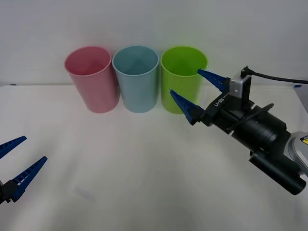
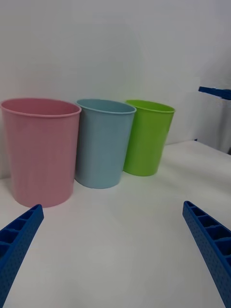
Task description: Grasp the object on the table and drop it into the matching bin: aluminum can to the light blue bin, PET bottle to the pink bin.
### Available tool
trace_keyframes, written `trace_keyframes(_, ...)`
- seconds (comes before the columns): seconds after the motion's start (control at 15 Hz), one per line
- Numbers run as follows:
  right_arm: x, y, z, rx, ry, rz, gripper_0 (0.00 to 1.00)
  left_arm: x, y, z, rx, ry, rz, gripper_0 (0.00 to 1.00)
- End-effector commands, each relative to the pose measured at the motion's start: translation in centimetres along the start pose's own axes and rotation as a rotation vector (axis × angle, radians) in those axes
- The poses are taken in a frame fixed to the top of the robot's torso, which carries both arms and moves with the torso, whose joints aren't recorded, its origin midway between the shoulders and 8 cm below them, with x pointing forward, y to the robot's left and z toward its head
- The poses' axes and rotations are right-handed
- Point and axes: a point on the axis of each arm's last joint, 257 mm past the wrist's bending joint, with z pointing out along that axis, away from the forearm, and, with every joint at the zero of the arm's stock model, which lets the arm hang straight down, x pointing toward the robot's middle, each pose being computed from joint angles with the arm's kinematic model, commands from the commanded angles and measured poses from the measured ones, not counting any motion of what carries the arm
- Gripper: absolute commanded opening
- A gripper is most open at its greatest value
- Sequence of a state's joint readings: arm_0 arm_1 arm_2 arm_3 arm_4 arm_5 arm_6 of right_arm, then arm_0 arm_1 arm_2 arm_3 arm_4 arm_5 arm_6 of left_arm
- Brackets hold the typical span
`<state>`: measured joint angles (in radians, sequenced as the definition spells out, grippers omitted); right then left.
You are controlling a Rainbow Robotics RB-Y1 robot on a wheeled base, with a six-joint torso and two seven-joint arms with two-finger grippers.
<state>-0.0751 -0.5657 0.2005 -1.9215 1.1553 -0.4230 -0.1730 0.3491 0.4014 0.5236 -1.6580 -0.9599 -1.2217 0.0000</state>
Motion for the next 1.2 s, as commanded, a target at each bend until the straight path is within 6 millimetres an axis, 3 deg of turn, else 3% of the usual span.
trace_keyframes(0.07, 0.7, -0.4, -3.8, -0.018, 0.039, -0.014, 1.00, 0.0, 0.0, 0.0, 0.000, 0.000, 0.000, 1.00)
trace_keyframes(0.87, 5.0, -1.3, -19.0, -0.038, 0.208, -0.005, 1.00, 0.0, 0.0, 0.0, 0.000, 0.000, 0.000, 1.00)
trace_keyframes(1.2, 7.0, -2.0, -23.5, -0.019, 0.238, 0.029, 1.00, 0.0, 0.0, 0.0, 0.000, 0.000, 0.000, 1.00)
